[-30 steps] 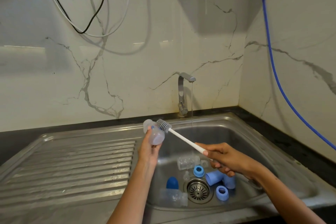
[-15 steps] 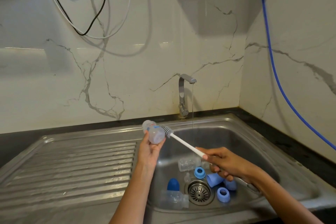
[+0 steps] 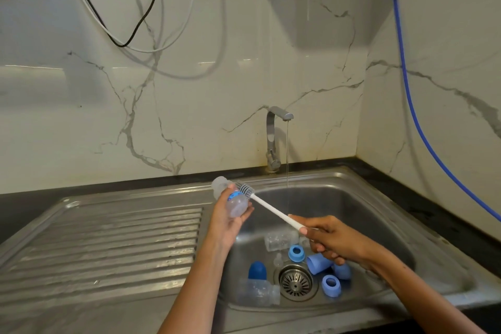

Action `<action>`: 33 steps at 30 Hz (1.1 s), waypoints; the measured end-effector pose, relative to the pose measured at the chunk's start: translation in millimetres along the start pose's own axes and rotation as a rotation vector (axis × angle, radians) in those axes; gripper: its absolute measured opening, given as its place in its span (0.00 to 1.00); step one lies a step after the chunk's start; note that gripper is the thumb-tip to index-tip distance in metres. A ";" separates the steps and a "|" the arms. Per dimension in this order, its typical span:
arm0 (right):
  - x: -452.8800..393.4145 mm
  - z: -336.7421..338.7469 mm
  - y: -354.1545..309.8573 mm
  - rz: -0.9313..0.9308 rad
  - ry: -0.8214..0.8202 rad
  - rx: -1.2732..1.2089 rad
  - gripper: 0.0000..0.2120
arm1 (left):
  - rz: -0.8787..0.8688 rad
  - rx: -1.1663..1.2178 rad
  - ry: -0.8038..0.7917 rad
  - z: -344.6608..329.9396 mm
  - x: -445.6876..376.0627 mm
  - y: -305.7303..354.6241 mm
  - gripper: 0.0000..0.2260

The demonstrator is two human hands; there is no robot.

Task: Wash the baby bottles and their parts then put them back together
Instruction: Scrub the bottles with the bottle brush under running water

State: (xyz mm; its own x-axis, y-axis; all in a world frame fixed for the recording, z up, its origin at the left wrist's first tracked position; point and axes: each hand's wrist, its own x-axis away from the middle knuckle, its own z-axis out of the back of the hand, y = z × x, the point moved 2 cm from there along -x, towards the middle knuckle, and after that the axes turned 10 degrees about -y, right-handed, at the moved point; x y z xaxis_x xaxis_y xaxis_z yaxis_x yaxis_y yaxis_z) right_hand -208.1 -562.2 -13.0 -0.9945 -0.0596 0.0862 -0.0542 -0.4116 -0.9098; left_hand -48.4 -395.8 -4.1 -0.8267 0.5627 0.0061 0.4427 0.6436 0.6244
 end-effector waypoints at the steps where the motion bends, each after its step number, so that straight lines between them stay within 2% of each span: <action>1: -4.3 -2.4 -0.9 0.000 0.020 -0.002 0.17 | 0.025 0.007 -0.038 -5.1 1.4 -5.7 0.19; 3: -11.5 -7.5 -4.6 -0.006 0.020 -0.013 0.16 | 0.043 0.052 -0.105 -15.8 3.6 -16.2 0.20; 5: -13.2 -8.2 -7.5 -0.012 -0.015 -0.044 0.16 | -0.013 0.127 -0.109 -20.0 1.9 -19.0 0.19; 11: 1.7 7.3 -1.1 -0.032 -0.068 -0.022 0.17 | -0.036 0.223 0.067 -18.8 -1.0 -28.7 0.23; 16: 3.1 10.3 3.3 -0.027 -0.027 0.117 0.17 | -0.038 0.280 0.147 -16.4 0.2 -30.8 0.25; 23: 16.0 22.3 1.8 0.017 0.079 0.250 0.17 | 0.083 0.264 0.113 -12.2 1.6 -26.6 0.29; 28: 26.9 30.2 0.4 0.106 0.069 0.138 0.17 | 0.026 0.250 0.127 4.2 -4.3 -9.0 0.30; 31: 18.8 21.5 -2.1 0.133 0.028 0.151 0.18 | -0.014 0.388 0.082 -0.9 -3.9 -5.0 0.30; 33: 11.0 12.8 -6.2 0.156 0.070 0.175 0.18 | -0.031 0.479 0.041 -5.6 -5.3 -1.1 0.30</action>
State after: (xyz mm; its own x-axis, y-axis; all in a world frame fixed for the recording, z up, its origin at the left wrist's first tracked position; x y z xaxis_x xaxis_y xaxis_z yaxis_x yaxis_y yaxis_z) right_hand -217.6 -571.9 -1.2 -0.9937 -0.0743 -0.0836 0.1108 -0.5539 -0.8252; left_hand -46.5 -402.4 -0.5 -0.8507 0.5247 0.0298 0.5198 0.8317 0.1949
